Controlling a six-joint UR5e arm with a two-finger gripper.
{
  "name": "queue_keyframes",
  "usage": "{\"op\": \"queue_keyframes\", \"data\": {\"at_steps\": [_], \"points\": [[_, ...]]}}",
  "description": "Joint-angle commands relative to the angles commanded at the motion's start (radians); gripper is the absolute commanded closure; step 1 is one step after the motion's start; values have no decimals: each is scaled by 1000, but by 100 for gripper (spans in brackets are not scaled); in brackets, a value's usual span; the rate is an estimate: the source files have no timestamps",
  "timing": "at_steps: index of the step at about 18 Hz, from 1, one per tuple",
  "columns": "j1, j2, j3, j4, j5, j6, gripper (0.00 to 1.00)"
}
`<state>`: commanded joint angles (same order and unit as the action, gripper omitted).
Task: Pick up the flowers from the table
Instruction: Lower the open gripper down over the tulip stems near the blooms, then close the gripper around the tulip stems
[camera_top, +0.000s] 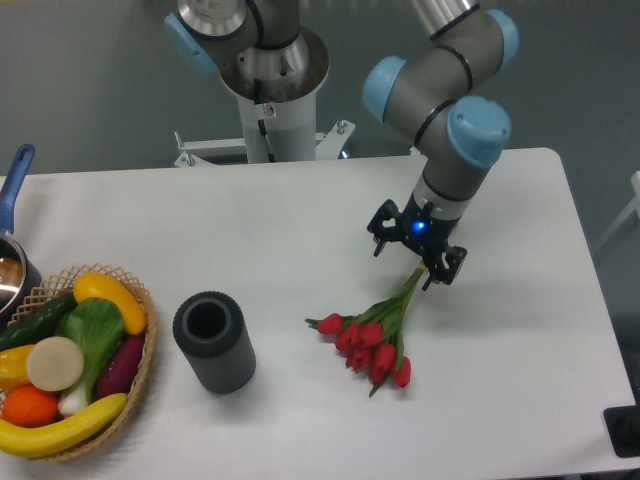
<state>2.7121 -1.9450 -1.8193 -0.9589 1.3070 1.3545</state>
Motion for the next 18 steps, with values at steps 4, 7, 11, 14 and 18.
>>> {"op": "queue_keyframes", "data": {"at_steps": [4, 7, 11, 14, 18], "points": [[-8, -48, 17, 38, 23, -11, 0], [-8, -58, 26, 45, 44, -15, 0], [-25, -71, 26, 46, 51, -41, 0], [-31, -84, 28, 48, 49, -43, 0], [-46, -98, 25, 75, 52, -43, 0]]}}
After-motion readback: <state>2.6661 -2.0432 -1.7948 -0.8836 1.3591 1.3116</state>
